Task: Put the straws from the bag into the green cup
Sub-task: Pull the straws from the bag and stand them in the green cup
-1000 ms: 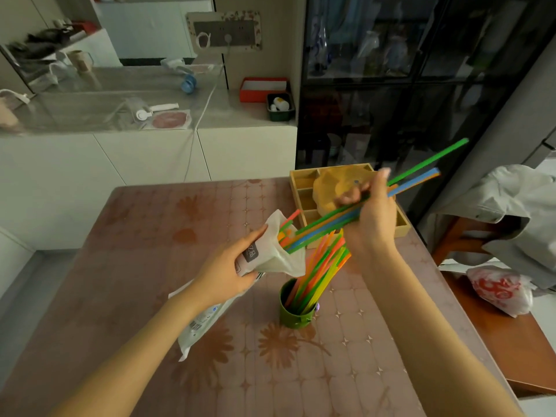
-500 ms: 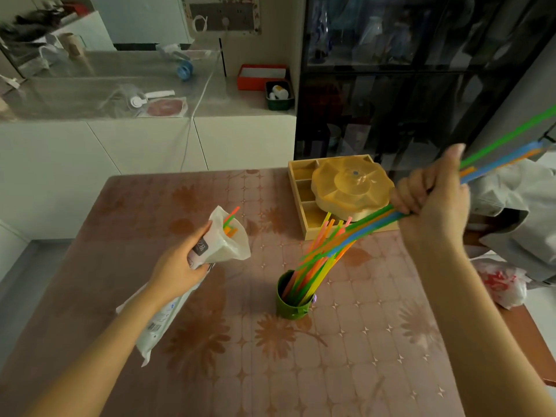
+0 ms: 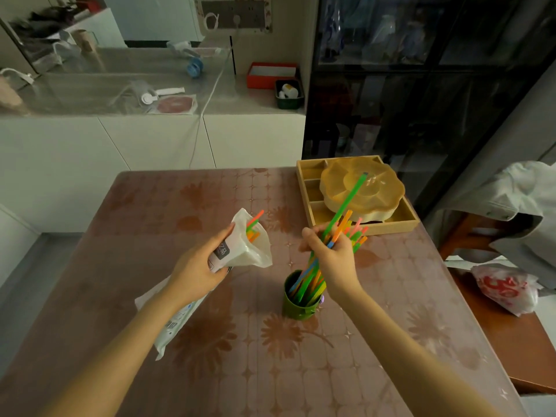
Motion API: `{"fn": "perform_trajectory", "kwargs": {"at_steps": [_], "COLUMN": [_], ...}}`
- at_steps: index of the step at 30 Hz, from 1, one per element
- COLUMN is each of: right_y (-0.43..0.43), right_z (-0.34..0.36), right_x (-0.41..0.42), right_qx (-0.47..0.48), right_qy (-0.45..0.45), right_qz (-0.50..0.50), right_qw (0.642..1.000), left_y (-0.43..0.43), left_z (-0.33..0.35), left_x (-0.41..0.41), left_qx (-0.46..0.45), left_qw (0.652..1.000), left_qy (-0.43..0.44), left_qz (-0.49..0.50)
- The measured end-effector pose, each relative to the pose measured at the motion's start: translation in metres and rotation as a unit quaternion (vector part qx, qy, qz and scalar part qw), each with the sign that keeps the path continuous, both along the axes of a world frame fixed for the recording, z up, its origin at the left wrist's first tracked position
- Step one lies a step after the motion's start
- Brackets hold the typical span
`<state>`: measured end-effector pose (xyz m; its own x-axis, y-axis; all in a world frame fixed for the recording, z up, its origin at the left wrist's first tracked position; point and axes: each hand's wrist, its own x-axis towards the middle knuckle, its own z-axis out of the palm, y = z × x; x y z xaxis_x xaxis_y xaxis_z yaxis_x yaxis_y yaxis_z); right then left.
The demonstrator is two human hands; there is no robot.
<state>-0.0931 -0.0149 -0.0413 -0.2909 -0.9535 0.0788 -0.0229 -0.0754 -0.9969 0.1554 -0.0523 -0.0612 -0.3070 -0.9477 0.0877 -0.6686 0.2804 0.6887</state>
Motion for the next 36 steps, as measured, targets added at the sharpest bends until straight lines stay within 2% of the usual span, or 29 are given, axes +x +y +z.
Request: {"fn": "perform_trajectory", "kwargs": {"at_steps": [3, 11, 13, 16, 18, 20, 22, 23, 25, 27, 28, 30, 33, 36], "right_y": [-0.003, -0.011, -0.015, -0.018, -0.017, -0.013, -0.006, 0.000, 0.009, 0.015, 0.015, 0.009, -0.005, -0.010], "right_z": [0.011, 0.046, 0.053, 0.059, 0.064, 0.070, 0.076, 0.076, 0.070, 0.059, 0.054, 0.047, 0.042, 0.036], "right_x": [-0.008, -0.030, -0.034, -0.039, -0.040, -0.040, -0.035, -0.030, -0.016, -0.001, 0.006, 0.014, 0.015, 0.023], "right_qx": [-0.009, -0.047, -0.032, 0.027, 0.030, -0.064, -0.179, -0.194, -0.134, -0.031, 0.010, 0.064, 0.093, 0.144], "right_qy": [-0.033, -0.020, 0.046, 0.200, 0.281, 0.369, 0.397, 0.378, 0.280, 0.100, -0.014, -0.173, -0.270, -0.343], "right_qz": [-0.017, -0.089, -0.108, -0.036, -0.018, -0.090, -0.157, -0.159, -0.096, 0.009, 0.039, 0.033, 0.001, -0.005], "right_qw": [0.999, 0.995, 0.993, 0.979, 0.959, 0.923, 0.886, 0.891, 0.946, 0.994, 0.999, 0.982, 0.958, 0.928], "left_y": [-0.001, -0.005, -0.007, -0.009, -0.009, -0.009, -0.008, -0.008, -0.005, -0.002, -0.001, 0.002, 0.001, -0.006], "left_z": [0.000, 0.002, 0.002, 0.004, 0.007, 0.011, 0.016, 0.019, 0.025, 0.032, 0.036, 0.048, 0.076, 0.112], "left_x": [-0.003, -0.014, -0.017, -0.021, -0.023, -0.026, -0.028, -0.029, -0.031, -0.035, -0.037, -0.043, -0.053, -0.063], "left_qx": [-0.006, -0.042, -0.044, -0.044, -0.047, -0.052, -0.062, -0.064, -0.058, -0.052, -0.056, -0.083, -0.140, -0.169], "left_qw": [1.000, 0.999, 0.998, 0.998, 0.998, 0.997, 0.997, 0.996, 0.995, 0.993, 0.993, 0.991, 0.956, 0.897], "left_qy": [-0.011, -0.008, -0.012, -0.010, -0.006, -0.004, 0.003, 0.015, 0.060, 0.082, 0.064, -0.038, -0.206, -0.357], "left_qz": [-0.010, -0.033, -0.035, -0.042, -0.050, -0.053, -0.054, -0.054, -0.061, -0.072, -0.078, -0.099, -0.156, -0.198]}}
